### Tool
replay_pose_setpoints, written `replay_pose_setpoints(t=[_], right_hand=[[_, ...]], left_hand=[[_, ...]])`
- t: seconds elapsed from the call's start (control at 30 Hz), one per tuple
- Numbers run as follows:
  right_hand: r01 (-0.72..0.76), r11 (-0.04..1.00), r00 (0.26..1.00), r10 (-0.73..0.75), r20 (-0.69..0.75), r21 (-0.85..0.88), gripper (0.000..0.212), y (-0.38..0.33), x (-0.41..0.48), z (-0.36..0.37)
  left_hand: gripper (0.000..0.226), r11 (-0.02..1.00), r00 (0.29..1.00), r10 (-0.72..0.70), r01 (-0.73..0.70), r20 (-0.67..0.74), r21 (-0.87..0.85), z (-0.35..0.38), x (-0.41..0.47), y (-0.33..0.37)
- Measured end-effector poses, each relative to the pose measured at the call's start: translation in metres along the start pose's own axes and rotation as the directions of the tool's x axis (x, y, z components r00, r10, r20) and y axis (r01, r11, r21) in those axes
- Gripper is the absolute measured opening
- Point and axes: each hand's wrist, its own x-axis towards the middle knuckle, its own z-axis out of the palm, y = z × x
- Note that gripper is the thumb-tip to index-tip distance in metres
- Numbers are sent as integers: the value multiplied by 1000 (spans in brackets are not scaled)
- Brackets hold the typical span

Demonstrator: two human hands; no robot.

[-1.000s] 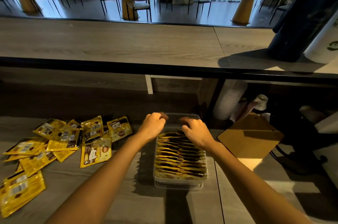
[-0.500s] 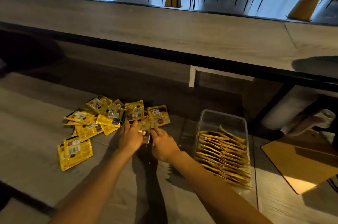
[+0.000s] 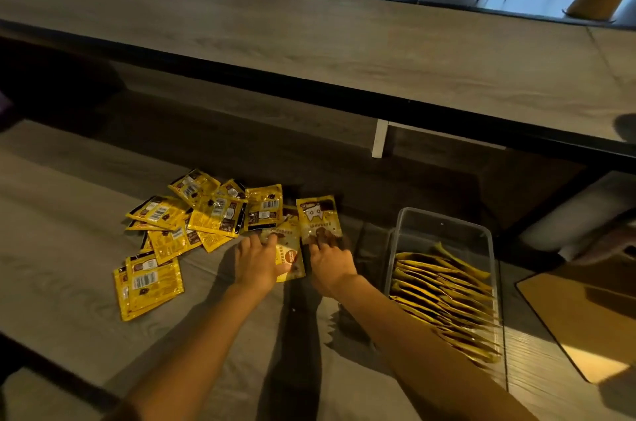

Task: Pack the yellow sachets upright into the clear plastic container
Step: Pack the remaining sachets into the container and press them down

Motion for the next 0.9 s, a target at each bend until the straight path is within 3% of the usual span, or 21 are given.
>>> replay_pose_setpoints(t=[0.1,0.17,0.3,0.4,0.6,0.67,0.8,0.9], right_hand=[[42,999,989,-44,-141,-16,40,-4,-6,-1],[78,997,981,-80,-175,-18,44,-3,-6,-4],[114,992,989,-119,-92,-56,65,8,1,-14],[93,980,994,-81,76,-174,70,16,0,-16],[117,971,992,-106,65,-209,67,23,4,-21],[101,980,995,-96,40,-173,62,25,2,-25],[-3,1000,996,0,90,29,47,30,-1,-22],[-64,994,995,57,82,85,57,33,-3,-22]], left_hand=[[68,999,999,-22,21,-29,-32,-3,-1,2],[65,995,999,-47,44,-25,-87,-6,-1,2],[53,921,994,-106,106,21,-376,-12,1,0],[20,818,991,-131,108,0,-566,-18,2,0],[22,694,979,-189,80,-73,-716,-30,3,6],[14,645,977,-196,66,-82,-761,-34,3,8],[22,564,975,-207,55,-76,-824,-39,5,12],[10,552,977,-199,44,-80,-833,-41,5,14]])
